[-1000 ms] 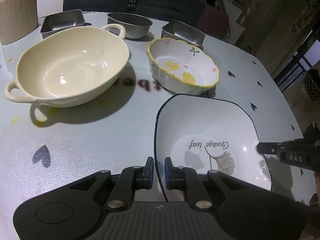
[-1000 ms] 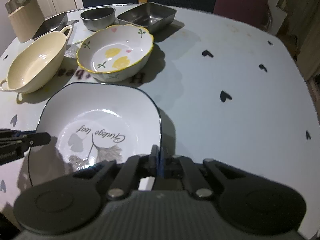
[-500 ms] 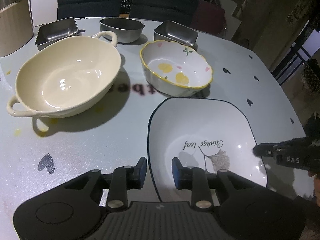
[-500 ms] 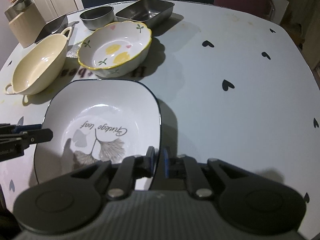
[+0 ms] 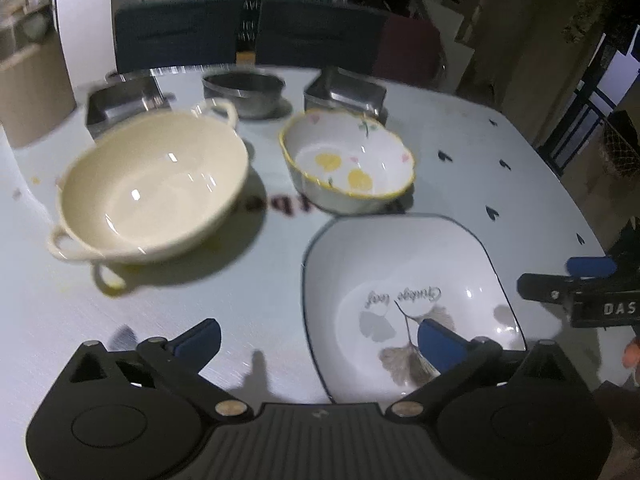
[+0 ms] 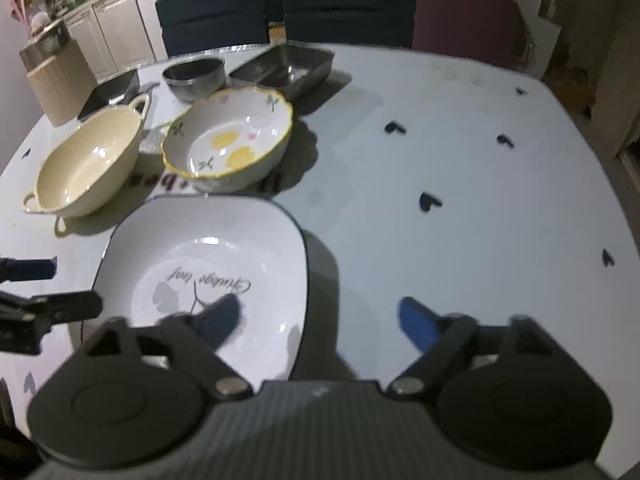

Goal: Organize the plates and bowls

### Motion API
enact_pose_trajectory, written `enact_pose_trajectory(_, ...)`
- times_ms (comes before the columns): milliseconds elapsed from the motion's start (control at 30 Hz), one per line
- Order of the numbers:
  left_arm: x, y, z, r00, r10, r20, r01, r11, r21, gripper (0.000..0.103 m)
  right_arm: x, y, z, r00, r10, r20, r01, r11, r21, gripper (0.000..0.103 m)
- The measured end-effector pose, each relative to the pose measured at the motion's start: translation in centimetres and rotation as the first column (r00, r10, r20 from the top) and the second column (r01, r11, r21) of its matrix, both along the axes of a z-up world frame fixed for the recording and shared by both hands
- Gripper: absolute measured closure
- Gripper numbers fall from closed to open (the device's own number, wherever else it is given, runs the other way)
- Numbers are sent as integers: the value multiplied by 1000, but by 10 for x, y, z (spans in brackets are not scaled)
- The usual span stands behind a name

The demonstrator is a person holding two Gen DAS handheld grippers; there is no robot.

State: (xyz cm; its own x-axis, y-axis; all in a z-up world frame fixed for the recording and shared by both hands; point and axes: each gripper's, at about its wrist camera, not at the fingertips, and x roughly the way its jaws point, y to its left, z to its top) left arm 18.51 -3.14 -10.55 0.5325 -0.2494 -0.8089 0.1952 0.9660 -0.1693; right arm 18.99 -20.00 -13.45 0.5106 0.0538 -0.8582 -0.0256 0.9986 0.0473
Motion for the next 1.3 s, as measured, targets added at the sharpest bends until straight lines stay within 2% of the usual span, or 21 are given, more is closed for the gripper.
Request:
enact_pose_trajectory(67,-4,5,11,999,6,43,-7,1000,17,0,-2,-1,7,999,-2,36,1,1000,12,0)
enact_pose_trajectory(200,-9,24,34,991,61,116,-62,998,3,0,-8,1,20,993,5,116,-10,999,38,0)
enact_pose_trajectory(333,-10,46,60,974,117,195,-121,993,6,0,-7,8,37,981,11,192,-22,998,56,0)
enact_pose_trajectory(467,-3,73,81,959,172,226,-175,985,-9,0,-1,24,56,965,32,261,-53,996,74,0)
enact_pose_trajectory(600,5,101,87,947,245,208,-244,969,-31,0,16,44,71,950,64,307,-95,992,88,0)
enact_pose_trajectory(700,9,120,80,935,303,182,-303,952,-30,0,32,63,77,934,96,344,-133,987,87,0)
enact_pose_trajectory(767,13,135,70,922,364,131,-356,931,-83,0,48,77,77,937,111,332,-149,984,93,0)
enact_pose_trajectory(867,19,156,55,897,441,31,-428,884,-186,0,69,99,72,947,128,293,-173,976,134,0)
enact_pose_trajectory(967,22,167,45,877,480,-16,-468,846,-256,2,87,119,62,957,139,256,-188,966,177,1)
enact_pose_trajectory(1100,29,176,32,856,511,-74,-507,806,-305,12,114,140,42,973,153,172,-193,950,247,33)
enact_pose_trajectory(1167,34,181,22,846,520,-119,-529,786,-321,22,126,145,31,979,149,140,-183,943,278,45)
enact_pose_trajectory(1233,39,185,12,835,522,-175,-548,764,-341,28,138,154,19,983,149,111,-175,946,273,65)
enact_pose_trajectory(1300,44,187,4,828,517,-217,-560,747,-359,33,148,164,8,983,159,96,-178,953,246,73)
